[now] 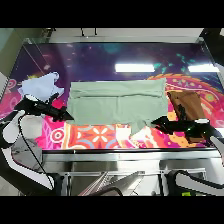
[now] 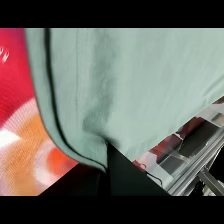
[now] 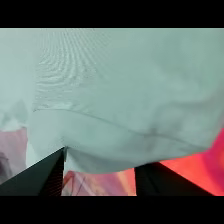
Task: Fold the shirts.
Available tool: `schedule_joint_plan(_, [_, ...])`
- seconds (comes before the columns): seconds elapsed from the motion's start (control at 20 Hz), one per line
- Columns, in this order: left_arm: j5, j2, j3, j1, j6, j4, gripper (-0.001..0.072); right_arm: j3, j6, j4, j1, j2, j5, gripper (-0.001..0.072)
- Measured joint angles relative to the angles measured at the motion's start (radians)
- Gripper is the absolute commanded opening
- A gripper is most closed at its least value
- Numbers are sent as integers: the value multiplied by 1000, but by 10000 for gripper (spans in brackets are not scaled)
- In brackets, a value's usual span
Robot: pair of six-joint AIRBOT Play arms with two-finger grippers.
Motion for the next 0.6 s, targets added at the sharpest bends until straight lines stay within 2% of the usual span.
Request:
schedule_joint_plan(0.05, [9, 6, 0, 1, 1, -2, 16, -1, -11, 10, 6, -1, -5, 321])
schedule_joint_plan(0.1, [11, 15, 0, 3, 4, -11, 16, -2, -20, 21, 11, -2, -13, 149])
schedule_joint_plan(0.2, [-3, 33, 0, 10, 5, -23, 16, 2, -51, 73, 13, 6, 31, 18])
schedule_joint_plan(0.4, [-46, 90, 0, 60, 7, -30, 15, 31, -56, 124, -27, 69, 166, 17])
schedule_joint_plan(0.6, [-115, 184, 0, 129, 6, -37, 15, 108, -26, 143, -161, 148, 319, 18])
